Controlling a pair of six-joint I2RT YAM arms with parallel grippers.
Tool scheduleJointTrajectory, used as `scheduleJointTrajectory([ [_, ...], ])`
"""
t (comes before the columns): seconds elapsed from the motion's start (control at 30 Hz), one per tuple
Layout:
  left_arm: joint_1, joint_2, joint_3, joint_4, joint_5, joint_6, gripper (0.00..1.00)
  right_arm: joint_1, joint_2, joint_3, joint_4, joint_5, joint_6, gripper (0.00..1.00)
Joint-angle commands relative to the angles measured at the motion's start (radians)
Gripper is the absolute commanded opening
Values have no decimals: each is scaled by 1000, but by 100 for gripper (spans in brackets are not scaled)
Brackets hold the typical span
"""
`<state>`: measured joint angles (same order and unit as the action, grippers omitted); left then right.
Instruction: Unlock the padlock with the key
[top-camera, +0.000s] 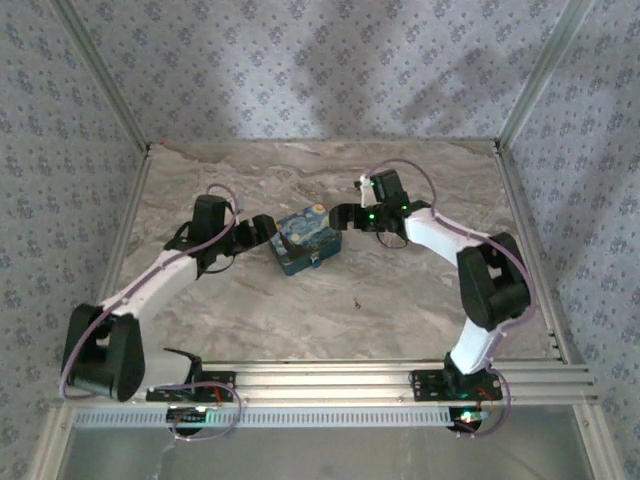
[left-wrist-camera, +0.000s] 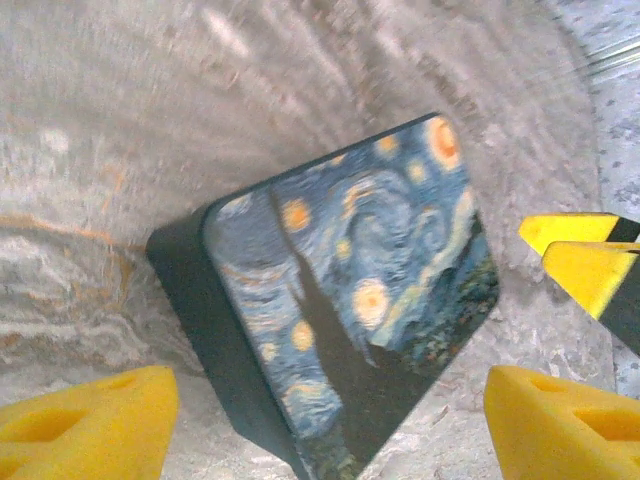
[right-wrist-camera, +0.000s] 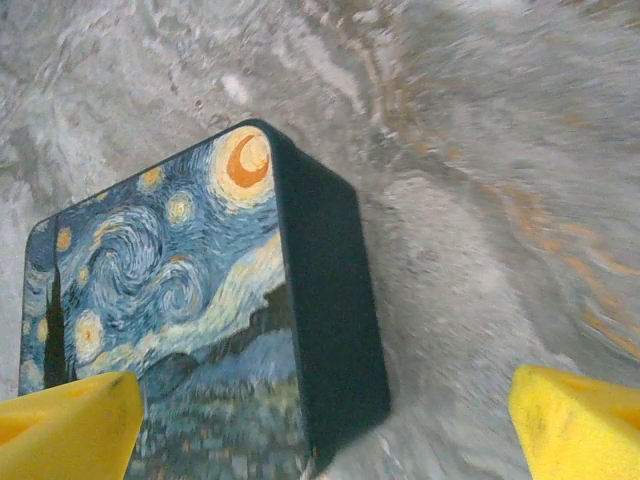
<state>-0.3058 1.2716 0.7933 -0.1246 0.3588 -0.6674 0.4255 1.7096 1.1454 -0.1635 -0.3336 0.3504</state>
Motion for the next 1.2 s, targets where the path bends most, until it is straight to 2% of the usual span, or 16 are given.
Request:
scheduleJointTrajectory([
  [0.0, -9, -60, 45, 4, -43, 70, 81, 8, -113, -38, -189, 105, -36, 93],
  [0.23, -116, -57, 59, 163, -53, 58, 82, 94, -259, -168, -391, 138, 33, 83],
  [0.4, -175, 17, 84, 230, -59, 44, 82, 213, -245, -235, -452, 149, 150, 75],
  [0.53, -186, 69, 89, 258, -60, 20, 82, 278, -214, -273, -468, 188, 225, 68],
  [0.9, -191, 86, 52, 289, -79, -20, 82, 319, -101, -274, -442, 184, 265, 48],
  [1.17, -192, 78, 54, 271, -84, -12, 83, 329, -79, -269, -418, 195, 272, 35],
])
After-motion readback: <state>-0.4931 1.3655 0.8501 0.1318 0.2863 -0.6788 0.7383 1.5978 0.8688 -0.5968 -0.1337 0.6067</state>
